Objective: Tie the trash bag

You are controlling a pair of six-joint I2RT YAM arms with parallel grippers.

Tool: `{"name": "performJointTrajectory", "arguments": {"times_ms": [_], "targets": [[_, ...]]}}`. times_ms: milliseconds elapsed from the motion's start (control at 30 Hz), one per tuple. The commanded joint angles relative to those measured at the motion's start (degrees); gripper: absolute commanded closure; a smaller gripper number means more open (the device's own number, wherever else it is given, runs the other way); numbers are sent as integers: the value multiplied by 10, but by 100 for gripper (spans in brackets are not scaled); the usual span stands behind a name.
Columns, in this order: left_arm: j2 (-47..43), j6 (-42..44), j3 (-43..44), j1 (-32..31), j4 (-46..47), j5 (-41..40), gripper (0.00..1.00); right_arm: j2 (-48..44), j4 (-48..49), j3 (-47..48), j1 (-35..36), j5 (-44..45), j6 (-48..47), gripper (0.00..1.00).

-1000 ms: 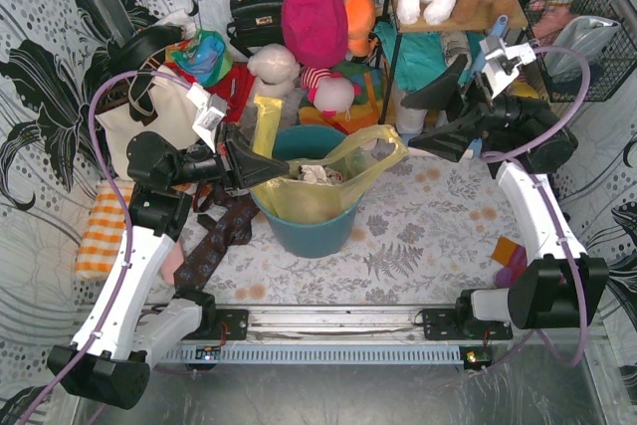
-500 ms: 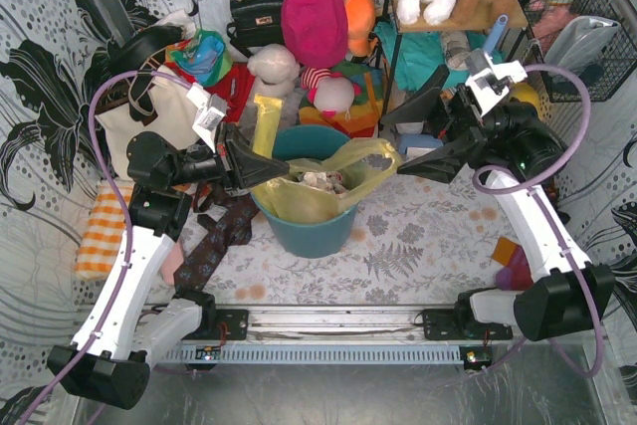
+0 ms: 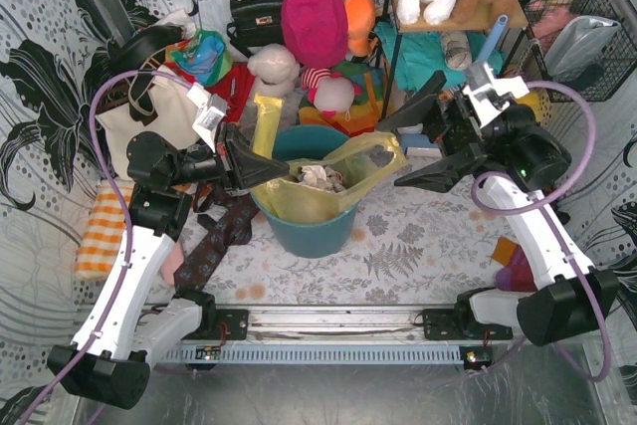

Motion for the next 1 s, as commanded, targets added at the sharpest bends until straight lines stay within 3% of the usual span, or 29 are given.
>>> {"name": "performJointTrajectory", "arguments": {"times_ms": [0,167,400,500,667,800,967], "targets": [[-3,-14,13,-2,20,14,100,22,62,-10,32,-12,-21,2],[-4,-6,21,-1,4,15,100,24,61,-17,35,-12,-33,20],[1,18,40,-1,-40,21,100,17,-16,-19,35,-10,-93,62],[11,60,66,-1,-112,26,100,6,-146,-12,35,16,-161,85],[34,166,122,-1,-272,30,100,-36,-364,-9,48,76,-321,97],[41,169,129,-1,-278,44,100,-52,-575,30,85,139,-463,100],[48,169,131,-3,-284,48,100,-36,-711,80,161,189,-568,100]]}}
